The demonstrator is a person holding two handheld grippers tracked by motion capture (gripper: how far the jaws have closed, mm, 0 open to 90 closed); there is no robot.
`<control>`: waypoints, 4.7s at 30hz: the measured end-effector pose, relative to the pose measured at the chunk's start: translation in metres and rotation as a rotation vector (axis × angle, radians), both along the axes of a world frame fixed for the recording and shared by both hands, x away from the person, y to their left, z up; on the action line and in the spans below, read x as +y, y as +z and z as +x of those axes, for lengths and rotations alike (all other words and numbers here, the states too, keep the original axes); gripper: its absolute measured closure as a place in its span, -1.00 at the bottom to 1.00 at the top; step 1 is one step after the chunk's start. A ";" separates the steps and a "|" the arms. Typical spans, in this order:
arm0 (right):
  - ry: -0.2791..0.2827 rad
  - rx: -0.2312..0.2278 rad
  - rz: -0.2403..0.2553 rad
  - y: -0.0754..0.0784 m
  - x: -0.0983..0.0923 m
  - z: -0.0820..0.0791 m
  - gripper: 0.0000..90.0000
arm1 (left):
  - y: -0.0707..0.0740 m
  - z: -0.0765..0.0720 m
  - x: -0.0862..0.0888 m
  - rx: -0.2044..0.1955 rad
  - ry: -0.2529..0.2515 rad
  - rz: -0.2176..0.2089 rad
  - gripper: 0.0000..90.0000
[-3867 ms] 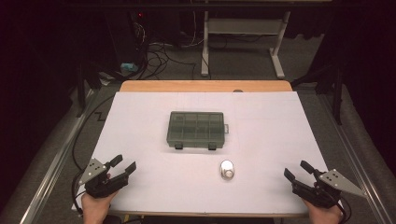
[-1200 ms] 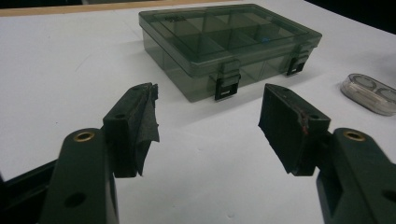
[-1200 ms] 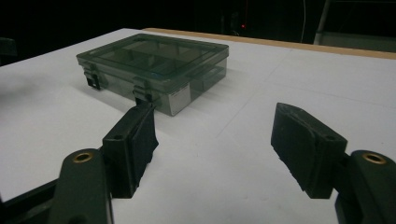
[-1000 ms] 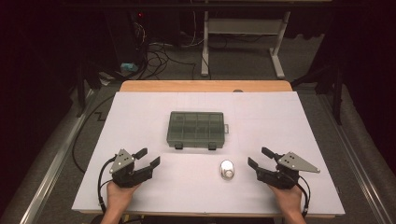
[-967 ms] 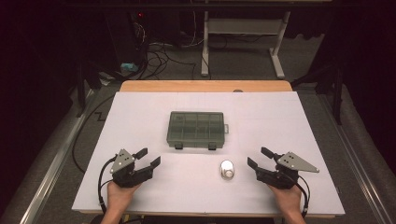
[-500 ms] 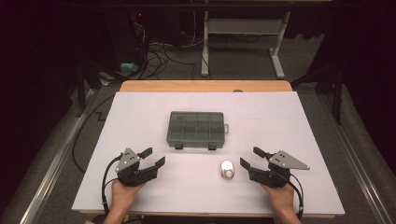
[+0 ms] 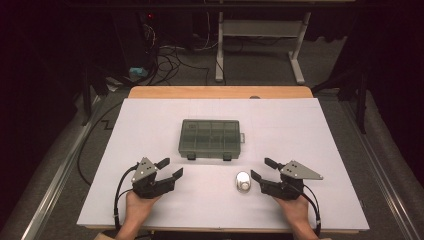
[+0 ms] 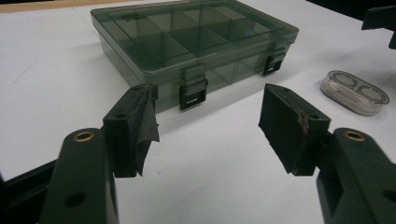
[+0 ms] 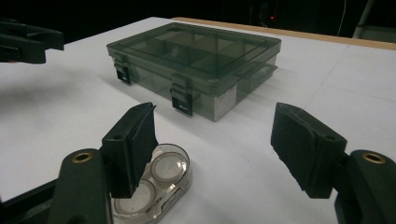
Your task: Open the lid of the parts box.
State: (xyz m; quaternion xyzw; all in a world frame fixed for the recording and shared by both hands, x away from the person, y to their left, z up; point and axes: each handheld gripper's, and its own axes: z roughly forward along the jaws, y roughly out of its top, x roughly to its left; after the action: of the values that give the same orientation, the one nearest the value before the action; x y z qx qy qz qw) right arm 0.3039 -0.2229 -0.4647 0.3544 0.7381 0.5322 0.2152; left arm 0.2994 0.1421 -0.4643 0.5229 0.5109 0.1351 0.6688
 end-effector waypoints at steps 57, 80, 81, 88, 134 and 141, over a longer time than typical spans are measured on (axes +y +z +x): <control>0.047 0.270 -0.209 0.016 0.036 0.054 0.39 | 0.015 0.055 -0.003 0.201 0.034 0.193 0.06; 0.065 0.330 -0.340 0.024 0.053 0.074 1.00 | 0.012 0.074 -0.006 0.313 0.014 0.365 0.55; 0.060 0.334 -0.343 0.024 0.053 0.075 1.00 | 0.012 0.074 -0.007 0.318 0.013 0.365 0.57; 0.051 0.341 -0.362 0.025 0.057 0.078 1.00 | 0.009 0.076 -0.009 0.333 0.000 0.374 0.65; 0.030 0.314 -0.316 0.027 0.056 0.080 0.91 | 0.015 0.076 -0.018 0.299 -0.028 0.347 0.55; 0.032 0.289 -0.291 0.033 0.056 0.079 0.90 | 0.018 0.079 -0.025 0.255 0.011 0.370 0.24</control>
State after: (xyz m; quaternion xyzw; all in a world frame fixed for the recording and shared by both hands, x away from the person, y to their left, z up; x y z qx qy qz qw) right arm 0.3829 -0.1670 -0.4316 0.3808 0.8358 0.3670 0.1475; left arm 0.3787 0.1173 -0.4466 0.6467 0.5608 0.1629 0.4907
